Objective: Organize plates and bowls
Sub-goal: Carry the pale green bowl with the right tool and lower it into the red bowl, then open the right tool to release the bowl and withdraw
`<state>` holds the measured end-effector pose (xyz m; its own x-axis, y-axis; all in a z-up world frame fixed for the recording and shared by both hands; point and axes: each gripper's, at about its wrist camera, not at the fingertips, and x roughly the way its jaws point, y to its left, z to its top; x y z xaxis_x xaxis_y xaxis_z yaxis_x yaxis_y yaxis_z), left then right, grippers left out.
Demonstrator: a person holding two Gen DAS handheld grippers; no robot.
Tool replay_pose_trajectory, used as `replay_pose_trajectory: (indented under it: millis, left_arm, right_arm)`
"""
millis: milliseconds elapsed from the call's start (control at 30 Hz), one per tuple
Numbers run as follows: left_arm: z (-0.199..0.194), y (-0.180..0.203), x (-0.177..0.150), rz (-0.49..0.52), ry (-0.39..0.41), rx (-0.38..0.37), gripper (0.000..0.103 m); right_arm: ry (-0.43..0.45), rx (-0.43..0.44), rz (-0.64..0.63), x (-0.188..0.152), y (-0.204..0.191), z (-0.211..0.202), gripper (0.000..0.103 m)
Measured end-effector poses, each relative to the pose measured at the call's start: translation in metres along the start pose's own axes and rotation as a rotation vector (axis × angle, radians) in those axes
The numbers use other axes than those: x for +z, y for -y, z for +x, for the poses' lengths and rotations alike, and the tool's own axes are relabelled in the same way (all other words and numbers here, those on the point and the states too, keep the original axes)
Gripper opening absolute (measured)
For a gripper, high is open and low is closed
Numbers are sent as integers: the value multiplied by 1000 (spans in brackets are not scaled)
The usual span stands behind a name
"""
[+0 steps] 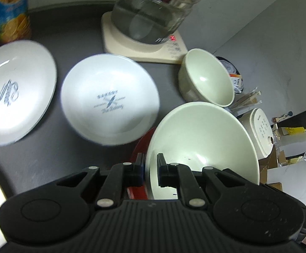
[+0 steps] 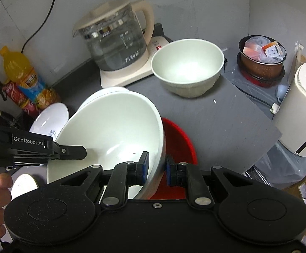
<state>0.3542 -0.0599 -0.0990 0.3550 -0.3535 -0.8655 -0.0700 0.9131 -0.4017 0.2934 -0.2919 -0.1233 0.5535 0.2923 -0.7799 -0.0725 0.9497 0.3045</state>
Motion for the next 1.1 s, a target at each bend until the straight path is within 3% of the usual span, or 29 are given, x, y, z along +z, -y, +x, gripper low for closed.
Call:
replay_pose_trajectory:
  millis: [200,633,733,800,867,1100]
  left_arm:
    - [13,-8,-6,-38,-29,2,11]
    - [11,-10,-11,-23,9,30,11]
    - [9,-12,-12,-30,13,42,14]
    - [6,-12,-12,-32,14,50,15]
    - [3,-11,-11,-32,15,51,15]
    - [-5,-1,-4,-28,46,67,23]
  right_arm:
    - [-10,-9,10,-7,3,7,15]
    - [-32,-77,21,-16,16,25,15]
    - [-53,-45,47,-13,17,24,24]
    - [-45,-12,49,-12,16,18,38]
    - [-32,7,42,-10,15,12,46]
    - [22,27,52,1,27,-10,50]
